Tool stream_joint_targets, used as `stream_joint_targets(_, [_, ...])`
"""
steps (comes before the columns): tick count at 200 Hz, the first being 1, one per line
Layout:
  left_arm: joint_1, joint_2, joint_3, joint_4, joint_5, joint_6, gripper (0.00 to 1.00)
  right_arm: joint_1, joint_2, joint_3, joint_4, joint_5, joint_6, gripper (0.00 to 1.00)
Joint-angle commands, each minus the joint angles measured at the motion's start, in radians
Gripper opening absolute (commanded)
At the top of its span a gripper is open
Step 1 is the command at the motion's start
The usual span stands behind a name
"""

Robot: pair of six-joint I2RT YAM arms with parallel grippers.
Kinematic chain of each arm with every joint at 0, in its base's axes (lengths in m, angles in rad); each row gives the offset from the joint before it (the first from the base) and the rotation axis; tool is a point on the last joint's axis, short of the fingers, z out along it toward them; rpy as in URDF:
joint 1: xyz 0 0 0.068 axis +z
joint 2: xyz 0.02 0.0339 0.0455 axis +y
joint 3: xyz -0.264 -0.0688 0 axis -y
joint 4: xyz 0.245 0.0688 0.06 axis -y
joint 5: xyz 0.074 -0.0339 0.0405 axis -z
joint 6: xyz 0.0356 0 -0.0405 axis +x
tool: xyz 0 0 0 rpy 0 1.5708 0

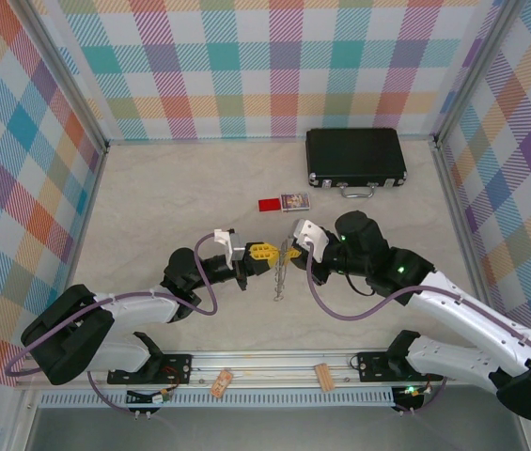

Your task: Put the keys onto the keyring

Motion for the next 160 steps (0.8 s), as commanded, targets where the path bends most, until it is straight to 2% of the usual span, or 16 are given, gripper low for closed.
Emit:
stream_joint_targets(1, [0.006,-0.005,-0.001,0.059,0.015,-0.005,0.0,-0.004,-0.017,0.008,0.025,-0.017,-0.019,0.0])
stream_joint_targets(160, [0.005,-0.006,0.001,0.057,0.008,-0.005,0.0,-0.003,-0.015,-0.004,0.025,-0.033,-0.017,0.0])
